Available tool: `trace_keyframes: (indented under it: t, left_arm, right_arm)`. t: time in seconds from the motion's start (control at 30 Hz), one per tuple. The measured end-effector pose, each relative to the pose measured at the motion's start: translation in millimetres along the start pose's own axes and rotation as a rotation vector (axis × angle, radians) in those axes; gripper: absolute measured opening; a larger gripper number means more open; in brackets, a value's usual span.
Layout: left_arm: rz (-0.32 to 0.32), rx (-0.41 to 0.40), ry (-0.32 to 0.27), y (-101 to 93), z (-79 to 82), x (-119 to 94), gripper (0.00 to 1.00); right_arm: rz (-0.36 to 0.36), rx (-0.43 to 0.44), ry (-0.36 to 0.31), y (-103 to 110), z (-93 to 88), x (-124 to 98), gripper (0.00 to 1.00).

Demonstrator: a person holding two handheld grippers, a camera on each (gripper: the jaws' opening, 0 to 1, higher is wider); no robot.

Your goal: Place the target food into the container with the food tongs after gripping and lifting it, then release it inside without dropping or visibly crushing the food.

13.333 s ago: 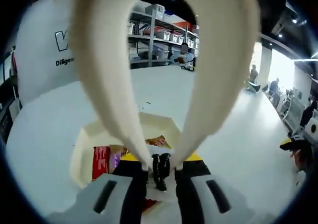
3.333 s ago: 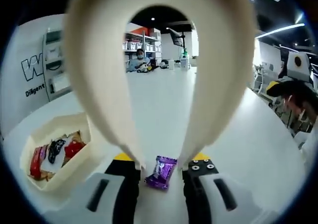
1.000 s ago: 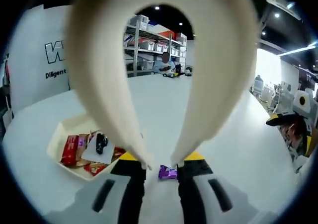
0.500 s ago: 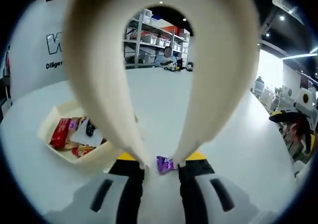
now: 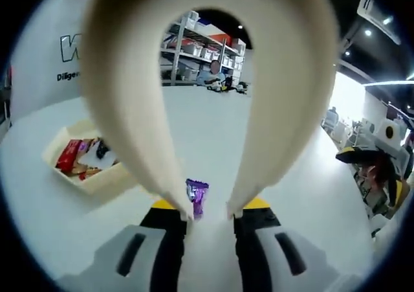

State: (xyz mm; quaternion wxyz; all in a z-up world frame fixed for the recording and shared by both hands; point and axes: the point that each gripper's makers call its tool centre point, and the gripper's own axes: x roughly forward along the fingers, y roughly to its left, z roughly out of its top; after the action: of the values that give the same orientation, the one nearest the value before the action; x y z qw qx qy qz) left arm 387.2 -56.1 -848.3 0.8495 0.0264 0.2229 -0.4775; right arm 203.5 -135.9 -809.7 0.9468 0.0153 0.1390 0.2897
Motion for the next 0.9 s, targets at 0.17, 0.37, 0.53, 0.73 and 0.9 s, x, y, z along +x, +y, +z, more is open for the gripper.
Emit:
trace_keyframes:
  t: [0.17, 0.37, 0.53, 0.73, 0.9]
  left_arm:
    - [0.052, 0.052, -0.044, 12.7, 16.1, -3, 0.27]
    - [0.055, 0.040, -0.038, 21.5, 18.4, 8, 0.27]
    - [0.058, 0.108, -0.016, 18.8, 13.6, 21, 0.28]
    - [0.079, 0.096, -0.031, 26.3, 18.4, 22, 0.28]
    - [0.083, 0.081, 0.005, 24.9, 8.6, 26, 0.28]
  right_arm:
    - [-0.001, 0.002, -0.003, -2, 0.4, -1, 0.99]
    - [-0.001, 0.003, -0.004, -2, -0.1, -1, 0.99]
    - [0.000, 0.013, -0.011, -2, -0.4, -4, 0.99]
    - [-0.005, 0.019, -0.016, -5, -0.2, -8, 0.99]
    - [-0.008, 0.021, -0.020, -6, 0.3, -7, 0.98]
